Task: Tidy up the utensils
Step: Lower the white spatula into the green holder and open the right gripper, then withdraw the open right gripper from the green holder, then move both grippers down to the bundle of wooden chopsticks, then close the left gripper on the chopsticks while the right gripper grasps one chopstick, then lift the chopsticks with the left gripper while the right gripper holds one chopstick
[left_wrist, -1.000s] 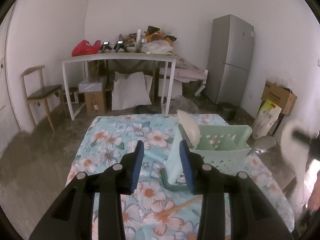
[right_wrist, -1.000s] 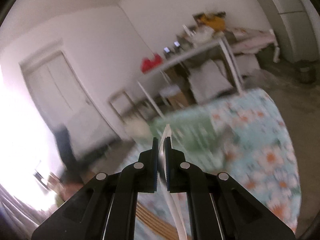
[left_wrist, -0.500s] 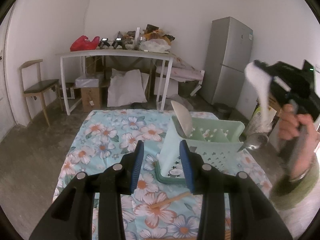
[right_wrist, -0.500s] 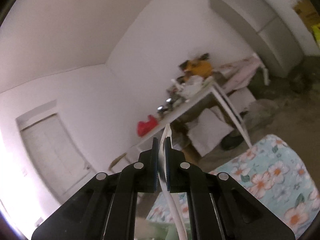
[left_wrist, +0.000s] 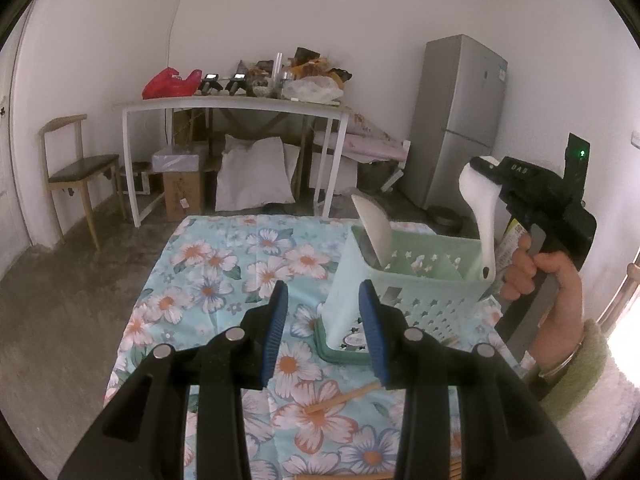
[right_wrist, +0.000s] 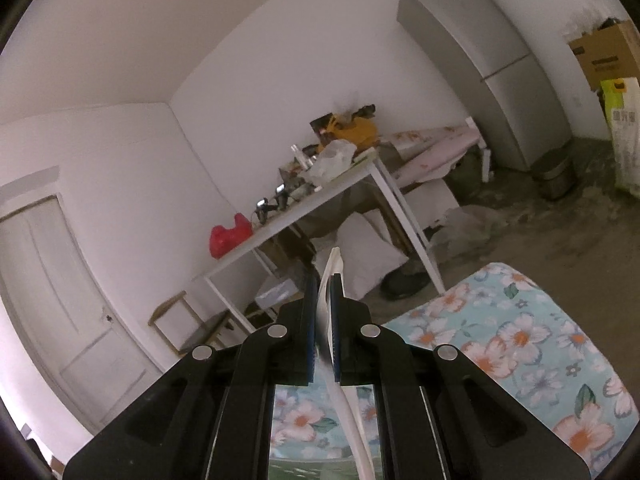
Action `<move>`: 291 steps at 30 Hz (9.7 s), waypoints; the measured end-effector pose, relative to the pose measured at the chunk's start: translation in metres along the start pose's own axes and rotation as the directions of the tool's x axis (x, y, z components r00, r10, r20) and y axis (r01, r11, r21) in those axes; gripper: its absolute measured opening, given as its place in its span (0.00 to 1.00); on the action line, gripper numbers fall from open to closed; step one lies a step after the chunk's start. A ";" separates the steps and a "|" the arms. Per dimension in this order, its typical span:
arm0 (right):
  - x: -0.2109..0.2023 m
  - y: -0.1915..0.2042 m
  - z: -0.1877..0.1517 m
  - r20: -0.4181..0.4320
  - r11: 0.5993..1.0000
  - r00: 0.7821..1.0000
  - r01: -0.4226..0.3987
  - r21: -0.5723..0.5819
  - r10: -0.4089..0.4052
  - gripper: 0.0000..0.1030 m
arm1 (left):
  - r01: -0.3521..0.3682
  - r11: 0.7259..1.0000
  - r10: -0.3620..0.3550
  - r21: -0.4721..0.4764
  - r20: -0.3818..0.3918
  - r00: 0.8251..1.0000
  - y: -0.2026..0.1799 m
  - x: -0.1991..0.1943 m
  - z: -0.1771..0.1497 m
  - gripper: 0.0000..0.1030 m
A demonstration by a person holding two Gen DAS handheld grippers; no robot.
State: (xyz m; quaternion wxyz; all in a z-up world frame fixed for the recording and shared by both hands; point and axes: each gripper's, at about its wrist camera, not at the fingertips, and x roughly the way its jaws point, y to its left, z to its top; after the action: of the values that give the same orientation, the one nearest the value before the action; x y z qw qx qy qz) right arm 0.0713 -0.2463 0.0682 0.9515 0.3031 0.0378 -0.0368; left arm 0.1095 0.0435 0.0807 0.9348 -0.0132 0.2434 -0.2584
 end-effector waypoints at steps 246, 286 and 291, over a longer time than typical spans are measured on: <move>-0.041 0.064 -0.205 -0.809 0.865 0.574 -0.334 -0.375 -0.129 0.19 | 0.046 0.817 -0.357 -0.575 -0.442 0.823 0.071 -0.014 -0.141 0.25; -0.082 -0.024 -0.158 -0.837 0.982 0.546 -0.130 -0.135 -0.043 0.18 | -0.035 0.684 -0.353 -0.728 -0.372 0.858 0.101 -0.043 -0.150 0.21; -0.073 -0.018 -0.160 -0.828 0.977 0.556 -0.129 -0.171 -0.072 0.19 | -0.060 0.709 -0.350 -0.703 -0.424 0.835 0.086 -0.039 -0.156 0.21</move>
State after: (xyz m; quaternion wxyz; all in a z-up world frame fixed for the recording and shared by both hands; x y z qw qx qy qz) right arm -0.0108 -0.1651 -0.0658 0.8483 0.1819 0.4801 0.1299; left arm 0.0492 0.1533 -0.0522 0.7319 -0.3089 0.5671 -0.2176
